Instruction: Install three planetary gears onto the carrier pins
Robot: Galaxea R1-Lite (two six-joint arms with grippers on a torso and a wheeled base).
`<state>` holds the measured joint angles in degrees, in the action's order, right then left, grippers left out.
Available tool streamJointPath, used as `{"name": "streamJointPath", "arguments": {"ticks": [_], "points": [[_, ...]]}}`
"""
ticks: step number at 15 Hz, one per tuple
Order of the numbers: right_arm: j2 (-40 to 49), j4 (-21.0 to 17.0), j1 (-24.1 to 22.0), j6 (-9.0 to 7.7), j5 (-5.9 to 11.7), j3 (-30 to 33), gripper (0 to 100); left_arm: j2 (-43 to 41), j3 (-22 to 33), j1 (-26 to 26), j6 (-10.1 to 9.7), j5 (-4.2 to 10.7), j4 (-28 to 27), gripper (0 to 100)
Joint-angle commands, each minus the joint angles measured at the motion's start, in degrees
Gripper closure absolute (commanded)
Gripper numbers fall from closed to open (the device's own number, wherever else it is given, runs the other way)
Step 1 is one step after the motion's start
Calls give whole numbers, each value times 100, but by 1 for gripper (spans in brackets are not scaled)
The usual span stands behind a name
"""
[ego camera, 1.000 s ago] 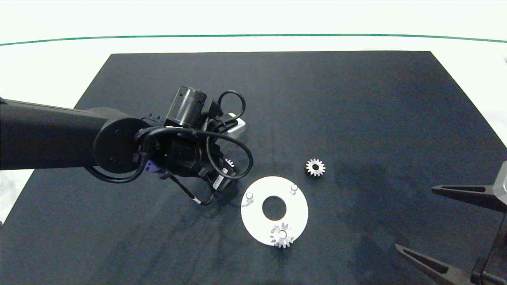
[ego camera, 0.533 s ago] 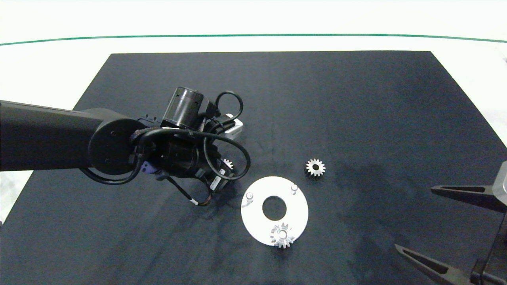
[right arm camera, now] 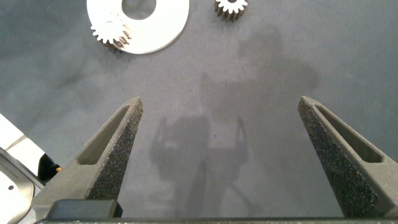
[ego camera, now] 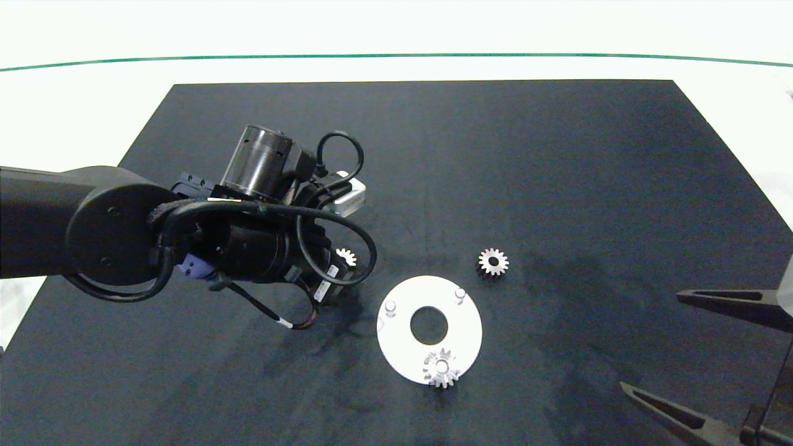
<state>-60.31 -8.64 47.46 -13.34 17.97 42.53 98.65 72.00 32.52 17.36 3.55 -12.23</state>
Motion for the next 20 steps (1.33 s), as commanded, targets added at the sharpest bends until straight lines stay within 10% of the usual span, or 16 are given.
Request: {"name": "streamJointPath", "arguments": {"ticks": [1, 6, 20], "points": [[10, -6, 0, -11, 14, 1, 0, -223, -221, 26, -40, 6, 186, 78], [98, -6, 158, -11, 14, 9, 0, -434, -617, 632, -409, 23, 687, 78], [353, -15, 317, -169, 40, 9, 0, -399, -1364, 1001, -163, 93, 1609, 78]]}}
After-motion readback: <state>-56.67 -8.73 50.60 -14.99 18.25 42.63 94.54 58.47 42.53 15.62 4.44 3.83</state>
